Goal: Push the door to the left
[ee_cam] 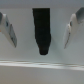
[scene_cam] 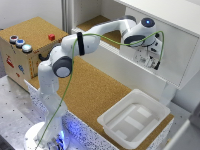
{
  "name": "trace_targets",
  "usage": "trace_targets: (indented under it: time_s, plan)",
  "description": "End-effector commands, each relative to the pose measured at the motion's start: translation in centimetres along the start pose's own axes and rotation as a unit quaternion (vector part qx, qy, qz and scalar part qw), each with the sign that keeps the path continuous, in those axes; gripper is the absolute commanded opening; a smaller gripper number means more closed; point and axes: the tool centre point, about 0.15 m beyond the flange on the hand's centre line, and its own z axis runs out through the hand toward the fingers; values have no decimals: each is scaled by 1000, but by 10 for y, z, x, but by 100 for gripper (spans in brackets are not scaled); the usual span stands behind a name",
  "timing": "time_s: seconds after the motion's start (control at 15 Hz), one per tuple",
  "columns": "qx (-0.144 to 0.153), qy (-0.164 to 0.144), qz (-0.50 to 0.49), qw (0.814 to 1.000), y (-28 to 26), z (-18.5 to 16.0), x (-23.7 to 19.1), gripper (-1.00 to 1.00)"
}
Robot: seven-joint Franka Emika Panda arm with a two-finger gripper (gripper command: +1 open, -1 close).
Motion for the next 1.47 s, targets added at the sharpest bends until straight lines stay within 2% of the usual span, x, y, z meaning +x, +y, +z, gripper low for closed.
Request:
trace_targets:
  time_s: [0.0, 0.07, 0.13, 0.6, 0.67, 0.87, 1.13, 1.4]
  plan:
    - [25, -54, 39, 997, 0, 1, 36, 100]
    - [4, -56, 41, 998, -1, 2, 40, 100]
    - [8, -53, 43, 998, 0, 2, 44, 100]
    - [-28, -49, 37, 998, 5, 1, 67, 100]
    - [-28, -47, 40, 998, 6, 2, 68, -100]
    - [-31, -41, 35, 998, 3, 1, 68, -100]
    - [-50, -38, 40, 997, -4, 0, 64, -100]
    - [-65, -21, 59, 996, -16, 1, 58, -100]
